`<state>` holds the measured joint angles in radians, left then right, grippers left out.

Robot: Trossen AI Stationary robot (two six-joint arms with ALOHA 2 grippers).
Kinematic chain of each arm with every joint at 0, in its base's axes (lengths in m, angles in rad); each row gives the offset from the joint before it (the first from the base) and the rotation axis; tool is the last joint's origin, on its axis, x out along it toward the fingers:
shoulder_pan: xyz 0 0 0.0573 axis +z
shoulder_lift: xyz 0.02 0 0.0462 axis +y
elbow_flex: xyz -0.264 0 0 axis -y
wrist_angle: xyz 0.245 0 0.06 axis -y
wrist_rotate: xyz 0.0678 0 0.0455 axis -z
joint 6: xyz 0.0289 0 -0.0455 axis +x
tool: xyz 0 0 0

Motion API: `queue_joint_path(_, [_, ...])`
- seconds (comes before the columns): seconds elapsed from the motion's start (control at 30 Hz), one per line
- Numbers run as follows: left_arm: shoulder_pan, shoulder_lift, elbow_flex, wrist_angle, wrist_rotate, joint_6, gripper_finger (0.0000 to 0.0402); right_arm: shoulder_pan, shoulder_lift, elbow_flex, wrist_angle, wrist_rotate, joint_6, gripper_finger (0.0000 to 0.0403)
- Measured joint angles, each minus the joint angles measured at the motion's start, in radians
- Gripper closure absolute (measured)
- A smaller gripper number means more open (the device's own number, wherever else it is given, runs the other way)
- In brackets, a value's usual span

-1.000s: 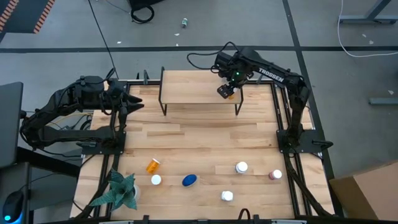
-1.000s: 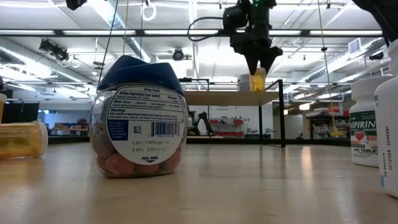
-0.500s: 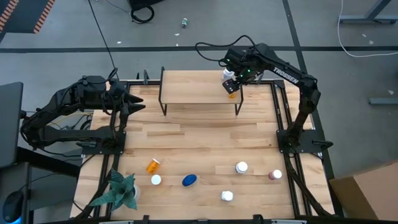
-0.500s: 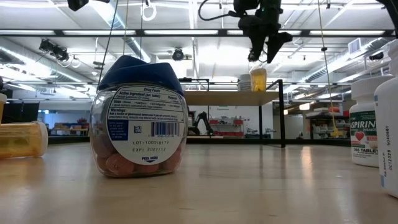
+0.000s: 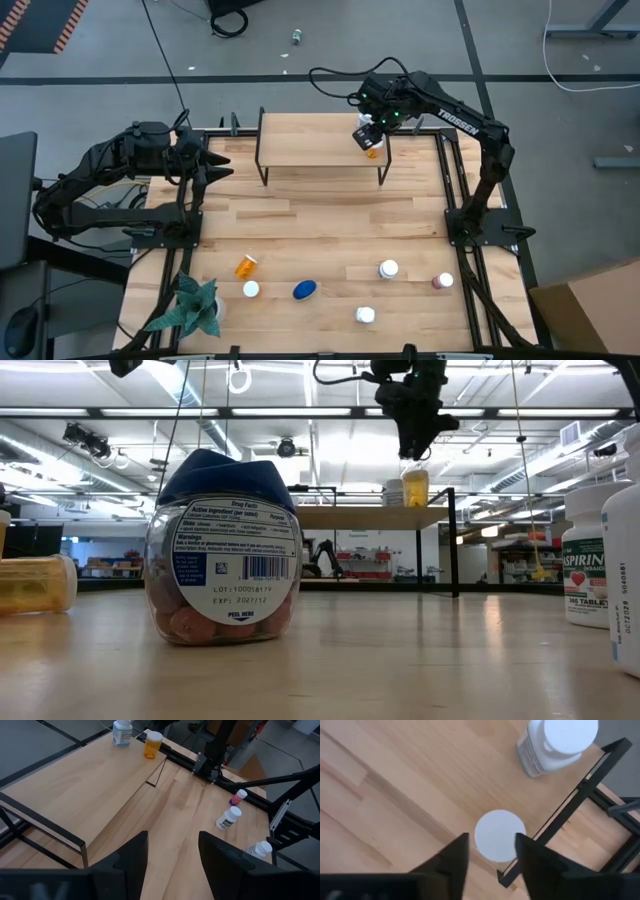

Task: Pick and place medicine bottles onto shelf by color
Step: Put the top orange pill bottle on the shelf

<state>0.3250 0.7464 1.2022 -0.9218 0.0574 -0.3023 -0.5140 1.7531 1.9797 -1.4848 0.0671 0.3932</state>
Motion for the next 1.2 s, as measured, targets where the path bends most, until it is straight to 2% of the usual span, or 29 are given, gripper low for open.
queue_joint_path(0.2, [0.0, 0.0, 0.0, 0.0, 0.0, 0.001, 0.0227, 0.0, 0.0, 0.0, -0.044, -0.018, 0.001, 0.0364])
queue_joint_path(0.27, [0.0, 0.0, 0.0, 0.0, 0.0, 0.001, 0.0227, -0.005, 0.0, 0.0, -0.059, -0.019, -0.003, 0.0391])
queue_joint_path(0.67, [0.0, 0.0, 0.0, 0.0, 0.0, -0.02, 0.0228, -0.041, 0.0, -0.001, -0.06, -0.06, -0.011, 0.0396])
queue_joint_path(0.97, [0.0, 0.0, 0.0, 0.0, 0.0, -0.036, 0.0232, -0.033, -0.002, -0.107, -0.014, -0.094, 0.005, 0.0396])
queue_joint_path(1.2, [0.0, 0.0, 0.0, 0.0, 0.0, -0.046, 0.0232, -0.036, -0.002, -0.119, 0.027, -0.096, 0.005, 0.0396])
